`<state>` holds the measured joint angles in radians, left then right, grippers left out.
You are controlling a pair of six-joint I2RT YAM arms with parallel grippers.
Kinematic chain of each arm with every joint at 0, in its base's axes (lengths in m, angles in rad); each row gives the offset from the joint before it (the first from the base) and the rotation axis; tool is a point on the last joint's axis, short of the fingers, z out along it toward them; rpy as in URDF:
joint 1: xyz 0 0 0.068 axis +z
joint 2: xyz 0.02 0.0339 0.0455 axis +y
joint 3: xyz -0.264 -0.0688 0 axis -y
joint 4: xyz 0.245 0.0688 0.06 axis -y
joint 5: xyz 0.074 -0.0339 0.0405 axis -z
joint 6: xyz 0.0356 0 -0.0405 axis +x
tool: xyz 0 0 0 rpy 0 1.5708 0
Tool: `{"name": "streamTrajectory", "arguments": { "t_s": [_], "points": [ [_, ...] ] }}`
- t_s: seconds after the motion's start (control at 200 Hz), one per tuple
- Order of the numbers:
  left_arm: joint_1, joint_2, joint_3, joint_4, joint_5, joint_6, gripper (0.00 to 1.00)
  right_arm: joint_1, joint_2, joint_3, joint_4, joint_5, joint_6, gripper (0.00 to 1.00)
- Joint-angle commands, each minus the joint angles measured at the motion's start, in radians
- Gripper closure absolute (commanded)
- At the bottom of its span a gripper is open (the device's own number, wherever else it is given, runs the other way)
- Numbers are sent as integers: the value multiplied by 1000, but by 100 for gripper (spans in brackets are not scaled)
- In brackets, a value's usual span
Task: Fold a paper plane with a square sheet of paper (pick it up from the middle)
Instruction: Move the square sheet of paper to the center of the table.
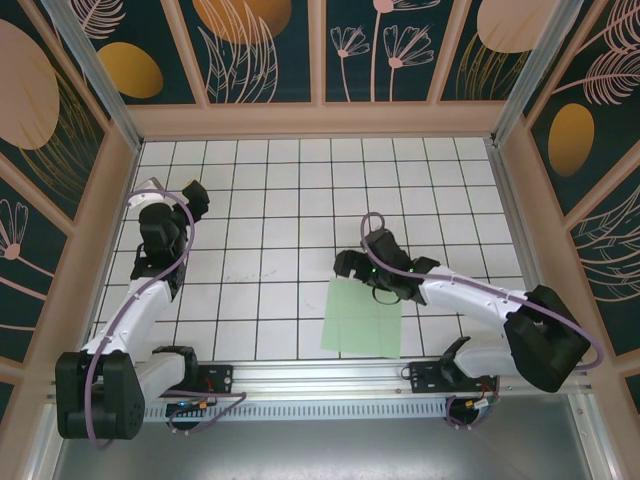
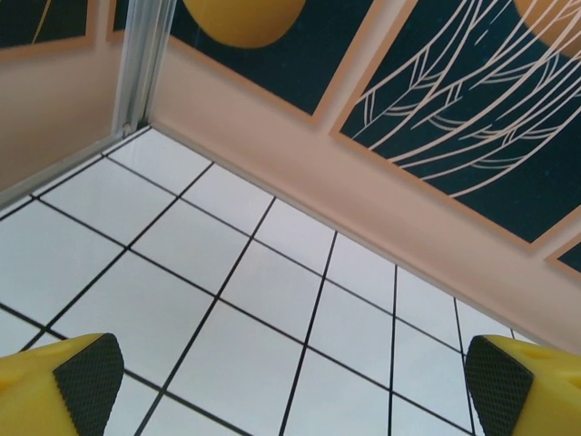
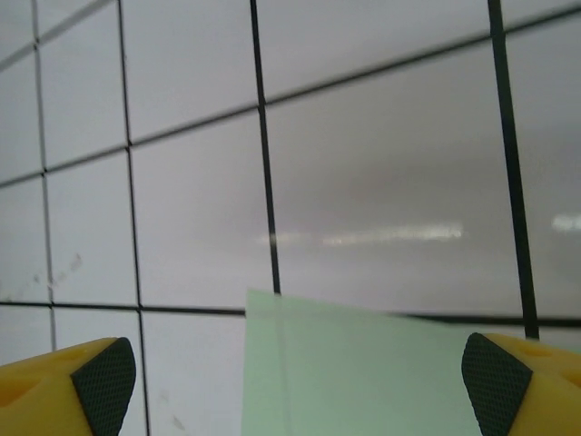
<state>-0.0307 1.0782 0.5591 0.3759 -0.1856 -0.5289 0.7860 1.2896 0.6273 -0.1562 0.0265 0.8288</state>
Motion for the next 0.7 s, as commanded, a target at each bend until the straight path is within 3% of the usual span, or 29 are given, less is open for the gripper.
{"name": "streamTrajectory", "arguments": {
  "t_s": [0.0, 0.2, 0.696],
  "points": [
    [6, 24, 21, -49, 38, -36, 1, 40, 16, -31, -46, 41, 81, 5],
    [6, 64, 40, -53, 88, -47, 2, 50, 63, -45, -24, -4, 82, 5],
    [6, 107, 37, -63, 196, -90, 1, 7, 268, 59, -27, 24, 47, 4]
  ]
}}
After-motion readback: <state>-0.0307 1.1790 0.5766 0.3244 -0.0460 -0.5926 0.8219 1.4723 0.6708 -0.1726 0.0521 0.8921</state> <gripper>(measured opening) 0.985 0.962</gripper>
